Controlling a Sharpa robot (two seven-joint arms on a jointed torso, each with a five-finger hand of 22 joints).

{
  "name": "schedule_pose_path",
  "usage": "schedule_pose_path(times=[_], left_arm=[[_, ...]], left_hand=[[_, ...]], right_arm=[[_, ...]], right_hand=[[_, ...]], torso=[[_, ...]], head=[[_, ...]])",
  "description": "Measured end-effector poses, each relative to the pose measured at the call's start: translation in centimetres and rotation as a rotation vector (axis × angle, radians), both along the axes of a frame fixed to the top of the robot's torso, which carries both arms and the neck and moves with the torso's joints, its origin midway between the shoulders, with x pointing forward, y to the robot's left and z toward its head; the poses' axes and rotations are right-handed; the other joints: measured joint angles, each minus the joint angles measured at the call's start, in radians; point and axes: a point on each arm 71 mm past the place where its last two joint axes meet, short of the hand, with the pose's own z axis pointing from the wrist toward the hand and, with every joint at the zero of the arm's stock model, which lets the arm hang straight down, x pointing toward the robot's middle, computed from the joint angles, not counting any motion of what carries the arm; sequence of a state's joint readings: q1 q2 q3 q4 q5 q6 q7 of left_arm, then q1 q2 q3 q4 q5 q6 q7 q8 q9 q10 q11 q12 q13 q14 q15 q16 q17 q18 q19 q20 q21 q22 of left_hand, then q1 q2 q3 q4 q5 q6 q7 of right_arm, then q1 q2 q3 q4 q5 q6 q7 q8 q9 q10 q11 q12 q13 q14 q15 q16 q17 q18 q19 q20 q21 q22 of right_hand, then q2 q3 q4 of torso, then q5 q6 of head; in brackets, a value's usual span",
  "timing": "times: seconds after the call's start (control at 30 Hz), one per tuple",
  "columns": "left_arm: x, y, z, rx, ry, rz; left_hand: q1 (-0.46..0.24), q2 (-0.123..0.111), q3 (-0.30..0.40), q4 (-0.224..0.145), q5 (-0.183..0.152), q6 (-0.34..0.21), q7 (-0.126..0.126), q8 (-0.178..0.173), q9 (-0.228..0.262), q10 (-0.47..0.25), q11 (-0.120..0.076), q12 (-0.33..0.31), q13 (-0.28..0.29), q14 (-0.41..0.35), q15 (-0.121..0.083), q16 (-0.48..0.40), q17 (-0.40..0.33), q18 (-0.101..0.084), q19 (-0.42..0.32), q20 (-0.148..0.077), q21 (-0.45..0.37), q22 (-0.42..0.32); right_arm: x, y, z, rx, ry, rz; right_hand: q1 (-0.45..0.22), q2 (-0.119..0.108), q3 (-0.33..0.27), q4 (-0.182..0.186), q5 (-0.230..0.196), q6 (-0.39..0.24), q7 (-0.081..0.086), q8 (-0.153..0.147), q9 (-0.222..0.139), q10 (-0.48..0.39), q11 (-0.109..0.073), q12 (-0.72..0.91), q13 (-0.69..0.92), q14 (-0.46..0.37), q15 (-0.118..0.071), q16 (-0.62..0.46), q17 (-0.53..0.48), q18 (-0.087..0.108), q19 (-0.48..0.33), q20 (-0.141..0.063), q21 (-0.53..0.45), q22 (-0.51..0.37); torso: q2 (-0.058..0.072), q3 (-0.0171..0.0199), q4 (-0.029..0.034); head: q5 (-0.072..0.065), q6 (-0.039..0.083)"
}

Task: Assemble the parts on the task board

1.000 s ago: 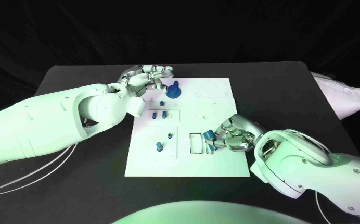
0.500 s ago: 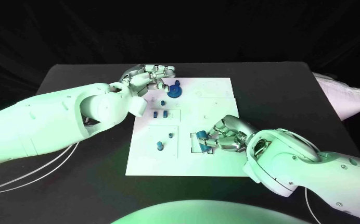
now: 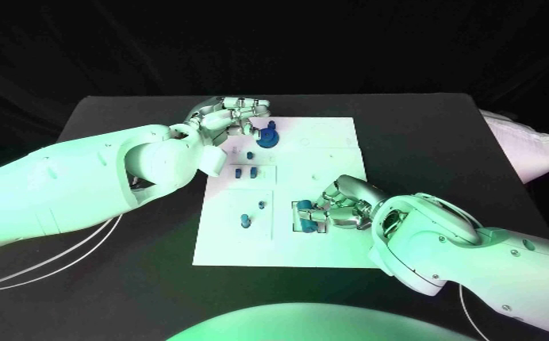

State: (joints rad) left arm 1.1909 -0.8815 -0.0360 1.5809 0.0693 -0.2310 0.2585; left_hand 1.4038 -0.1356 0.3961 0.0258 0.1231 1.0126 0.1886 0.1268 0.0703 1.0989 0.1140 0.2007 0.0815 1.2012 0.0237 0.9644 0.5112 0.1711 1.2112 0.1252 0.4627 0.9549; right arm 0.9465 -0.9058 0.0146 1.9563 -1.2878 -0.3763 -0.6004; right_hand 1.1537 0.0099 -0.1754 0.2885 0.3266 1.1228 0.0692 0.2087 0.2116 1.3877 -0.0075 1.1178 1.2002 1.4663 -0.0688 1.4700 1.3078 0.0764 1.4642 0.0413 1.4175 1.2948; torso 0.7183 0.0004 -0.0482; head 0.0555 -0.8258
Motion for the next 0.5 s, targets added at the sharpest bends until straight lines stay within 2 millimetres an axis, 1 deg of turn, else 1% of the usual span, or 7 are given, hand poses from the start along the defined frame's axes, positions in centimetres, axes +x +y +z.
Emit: schedule_pose_path(times=[0.03,0.1,0.13,0.2,0.4,0.43,0.5], left_arm=[[0.00,0.00,0.00,0.000,0.000,0.000],[0.00,0.00,0.00,0.000,0.000,-0.001],[0.00,0.00,0.00,0.000,0.000,-0.001],[-0.01,0.00,0.00,0.000,0.001,-0.001],[-0.02,-0.01,-0.01,0.001,0.002,-0.003],[-0.02,-0.01,-0.01,0.001,0.002,-0.003],[-0.02,-0.01,-0.01,0.001,0.002,-0.004]], left_hand=[[0.000,0.000,0.000,0.000,0.000,0.000,0.000,0.000,0.000,0.000,0.000,0.000,0.000,0.000,0.000,0.000,0.000,0.000,0.000,0.000,0.000,0.000],[0.000,0.000,0.000,0.000,0.000,0.000,0.000,0.000,0.000,0.000,0.000,0.000,0.000,0.000,0.000,0.000,0.000,0.000,0.000,0.000,0.000,0.000],[0.000,0.000,0.000,0.000,0.000,0.000,0.000,0.000,0.000,0.000,0.000,0.000,0.000,0.000,0.000,0.000,0.000,0.000,0.000,0.000,0.000,0.000],[0.000,0.000,0.000,0.000,0.000,0.000,0.000,0.000,0.000,0.000,0.000,0.000,0.000,0.000,0.000,0.000,0.000,0.000,0.000,0.000,0.000,0.000],[0.000,0.000,0.000,0.000,0.000,0.000,0.000,0.000,0.000,0.000,0.000,0.000,0.000,0.000,0.000,0.000,0.000,0.000,0.000,0.000,0.000,0.000],[0.000,0.000,-0.003,-0.003,0.000,-0.002,0.002,0.000,0.000,0.000,0.000,0.000,0.000,0.000,0.000,0.000,-0.001,0.000,0.000,0.000,0.000,-0.001],[0.000,0.000,-0.003,-0.003,0.000,-0.004,0.004,0.000,0.000,0.000,0.000,0.000,0.000,0.000,0.000,0.000,-0.001,0.000,0.000,0.000,0.000,-0.001]], right_arm=[[-0.01,0.02,0.00,-0.002,-0.001,0.002],[0.00,0.03,0.01,-0.008,-0.005,0.007],[0.01,0.03,0.01,-0.010,-0.007,0.008],[0.04,-0.02,0.01,-0.015,-0.011,0.009],[0.11,-0.18,0.04,-0.027,-0.025,0.012],[0.11,-0.18,0.05,-0.028,-0.027,0.013],[0.10,-0.16,0.08,-0.031,-0.030,0.016]], right_hand=[[-0.018,0.001,-0.013,0.000,-0.043,-0.002,0.003,-0.001,0.001,0.000,0.000,-0.005,-0.002,0.000,0.000,0.000,0.000,0.000,0.000,0.000,0.000,-0.001],[-0.043,-0.002,-0.033,0.002,-0.111,-0.003,0.004,-0.001,0.004,-0.001,0.001,-0.016,-0.007,0.000,0.000,0.000,0.000,0.000,0.000,0.000,0.000,-0.002],[-0.053,-0.004,-0.040,0.002,-0.134,-0.003,0.004,-0.001,0.006,-0.004,0.004,-0.022,-0.010,0.000,0.000,0.000,0.000,0.000,0.000,0.000,0.000,-0.002],[-0.063,-0.006,-0.047,0.004,-0.162,-0.003,0.004,-0.001,0.009,-0.004,0.004,-0.031,-0.015,0.000,0.000,0.000,0.000,0.000,0.000,0.000,0.000,-0.004],[-0.066,-0.008,-0.049,0.002,-0.167,-0.004,0.005,-0.001,0.012,-0.004,0.003,-0.036,-0.019,0.000,0.000,0.000,0.000,0.000,0.000,0.000,0.000,-0.004],[-0.058,-0.011,-0.050,0.000,-0.167,-0.006,0.008,-0.001,0.014,-0.004,0.003,-0.036,-0.019,0.000,0.000,0.000,0.000,0.000,0.000,0.000,0.000,-0.004],[-0.011,-0.009,-0.045,-0.013,-0.166,-0.006,0.008,-0.001,0.021,-0.004,0.003,-0.042,-0.019,0.000,0.000,0.000,0.000,0.000,0.000,0.000,0.000,-0.004]], torso=[[0.000,0.0001,0.0000],[0.000,0.0006,-0.0005],[0.000,0.0006,-0.0006],[0.000,0.0007,-0.0009],[0.000,0.0012,-0.0017],[0.000,0.0012,-0.0017],[0.000,0.0013,-0.0017]], head=[[0.000,0.000],[0.001,-0.001],[0.001,-0.001],[0.001,-0.001],[0.002,-0.002],[0.002,-0.002],[0.002,-0.003]])
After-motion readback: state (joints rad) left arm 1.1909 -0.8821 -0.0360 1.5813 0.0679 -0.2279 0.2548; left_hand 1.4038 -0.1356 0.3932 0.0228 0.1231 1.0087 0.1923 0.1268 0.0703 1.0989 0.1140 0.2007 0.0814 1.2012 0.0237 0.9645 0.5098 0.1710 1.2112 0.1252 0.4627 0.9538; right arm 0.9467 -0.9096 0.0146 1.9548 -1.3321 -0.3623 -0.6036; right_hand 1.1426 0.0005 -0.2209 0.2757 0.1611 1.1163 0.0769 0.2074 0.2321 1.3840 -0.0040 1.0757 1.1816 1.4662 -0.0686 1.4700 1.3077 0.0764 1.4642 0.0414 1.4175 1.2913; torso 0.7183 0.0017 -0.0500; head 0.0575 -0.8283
